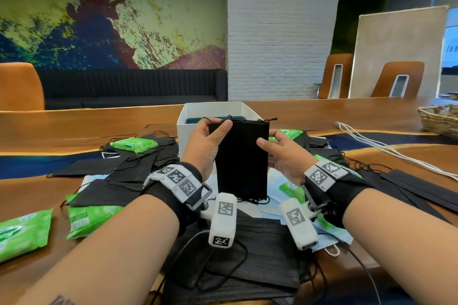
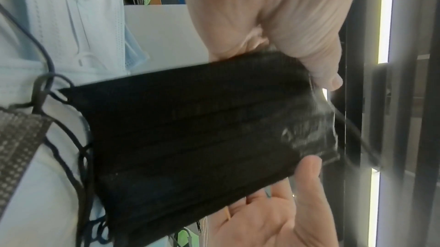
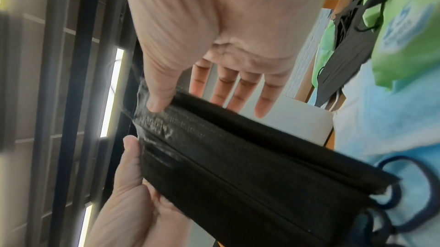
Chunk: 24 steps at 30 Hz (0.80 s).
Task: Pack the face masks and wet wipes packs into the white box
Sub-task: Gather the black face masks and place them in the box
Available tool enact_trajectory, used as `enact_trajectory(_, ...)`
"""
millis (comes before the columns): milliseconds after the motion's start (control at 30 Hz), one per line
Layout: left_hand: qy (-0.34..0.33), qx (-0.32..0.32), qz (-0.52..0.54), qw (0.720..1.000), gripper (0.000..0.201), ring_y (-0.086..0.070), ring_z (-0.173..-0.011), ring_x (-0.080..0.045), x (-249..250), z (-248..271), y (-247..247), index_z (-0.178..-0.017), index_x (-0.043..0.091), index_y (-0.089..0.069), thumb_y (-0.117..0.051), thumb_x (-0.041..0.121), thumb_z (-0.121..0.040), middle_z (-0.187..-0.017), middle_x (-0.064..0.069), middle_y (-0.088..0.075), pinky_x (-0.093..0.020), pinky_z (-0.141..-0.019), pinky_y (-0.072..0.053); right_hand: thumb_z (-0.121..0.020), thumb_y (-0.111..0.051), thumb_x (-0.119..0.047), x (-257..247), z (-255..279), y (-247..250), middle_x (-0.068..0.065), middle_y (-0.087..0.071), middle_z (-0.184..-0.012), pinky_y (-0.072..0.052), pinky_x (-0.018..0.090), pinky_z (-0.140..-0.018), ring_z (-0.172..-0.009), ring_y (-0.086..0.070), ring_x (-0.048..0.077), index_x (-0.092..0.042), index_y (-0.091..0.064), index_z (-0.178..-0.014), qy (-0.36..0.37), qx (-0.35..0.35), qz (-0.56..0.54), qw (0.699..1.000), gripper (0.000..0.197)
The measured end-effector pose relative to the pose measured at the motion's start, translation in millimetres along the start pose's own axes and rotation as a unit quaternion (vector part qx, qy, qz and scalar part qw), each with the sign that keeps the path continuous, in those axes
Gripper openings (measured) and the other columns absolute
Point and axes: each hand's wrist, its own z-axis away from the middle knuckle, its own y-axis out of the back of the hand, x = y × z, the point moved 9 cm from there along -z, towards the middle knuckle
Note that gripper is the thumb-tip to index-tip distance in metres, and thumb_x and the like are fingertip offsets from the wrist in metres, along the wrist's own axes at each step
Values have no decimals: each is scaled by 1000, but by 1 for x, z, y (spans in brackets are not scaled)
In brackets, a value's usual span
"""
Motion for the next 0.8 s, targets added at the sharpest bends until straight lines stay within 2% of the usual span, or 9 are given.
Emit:
enact_trajectory(67, -24, 34, -20, 999, 42, -64, -103, -28, 0, 1, 6, -92, 21, -50, -78, 39, -66, -104, -10, -65, -48, -93, -52, -89, -59, -16, -2, 0, -1, 5, -64, -90, -47, 31, -72, -79, -61, 16, -19, -50, -100, -4, 0, 11, 1000, 14)
enact_trajectory(200, -82, 60, -122, 987, 51, -59, -87, -19, 7, 6, 5, -93, 23, -38, -77, 49, -71, -90, -3, -55, -41, -82, -53, -89, -59, -14, 0, 4, -13, 10, -64, -113, -47, 37, -92, -104, -62, 23, -15, -53, -121, -8, -26, 29, 999, 32)
enact_trajectory(300, -73, 58, -139, 986, 67, -61, -88, -15, 5, 8, -2, -120, 24, -27, -68, 50, -73, -91, 1, -59, -33, -80, -51, -88, -60, -10, 0, 6, -21, 6, -65, -116, -46, 35, -100, -108, -62, 19, -19, -57, -116, 3, -39, 42, 998, 30)
enact_trajectory(400, -46, 32, -102, 993, 102, -62, -93, -7, -3, 5, -5, -145, 33, -8, -66, 60, -66, -100, 1, -62, -26, -77, -51, -85, -63, -12, 3, 6, -23, 6, -66, -115, -44, 39, -103, -109, -62, 20, -19, -58, -115, 0, -38, 41, 998, 31)
enact_trajectory(433, -39, 19, -103, 994, 111, -61, -99, -6, -5, 4, -7, -146, 34, -12, -67, 70, -57, -108, 3, -61, -26, -80, -51, -86, -63, -12, 2, 6, -23, 7, -65, -116, -43, 40, -104, -110, -62, 21, -18, -59, -116, 0, -39, 39, 999, 31)
enact_trajectory(500, -21, -13, -128, 991, 115, -58, -114, -15, -7, 3, -11, -140, 29, -33, -67, 84, -44, -123, -2, -59, -39, -95, -50, -83, -66, -18, 1, 6, -24, 10, -64, -119, -41, 43, -106, -111, -61, 23, -16, -59, -117, 0, -48, 27, 998, 35)
enact_trajectory(567, -4, -61, -125, 990, 109, -59, -116, -21, -11, 5, -18, -132, 20, -46, -71, 82, -46, -126, -8, -61, -46, -102, -46, -72, -77, -32, 0, 5, -26, 12, -64, -122, -42, 42, -106, -114, -61, 25, -16, -59, -120, 4, -59, 29, 998, 54)
enact_trajectory(733, -1, -134, -87, 987, 96, -62, -113, -20, -6, 9, -33, -124, 21, -56, -74, 76, -48, -122, -7, -65, -37, -95, -51, -57, -85, -46, -3, 2, -36, 8, -65, -121, -45, 38, -102, -115, -60, 23, -14, -54, -129, 22, -79, 29, 996, 84)
enact_trajectory(800, 7, -138, -80, 987, 89, -62, -113, -20, -8, 9, -33, -123, 21, -57, -76, 70, -51, -121, -7, -66, -34, -95, -52, -56, -83, -49, -5, 1, -39, 8, -65, -120, -46, 38, -101, -115, -60, 24, -13, -54, -129, 29, -79, 27, 996, 86)
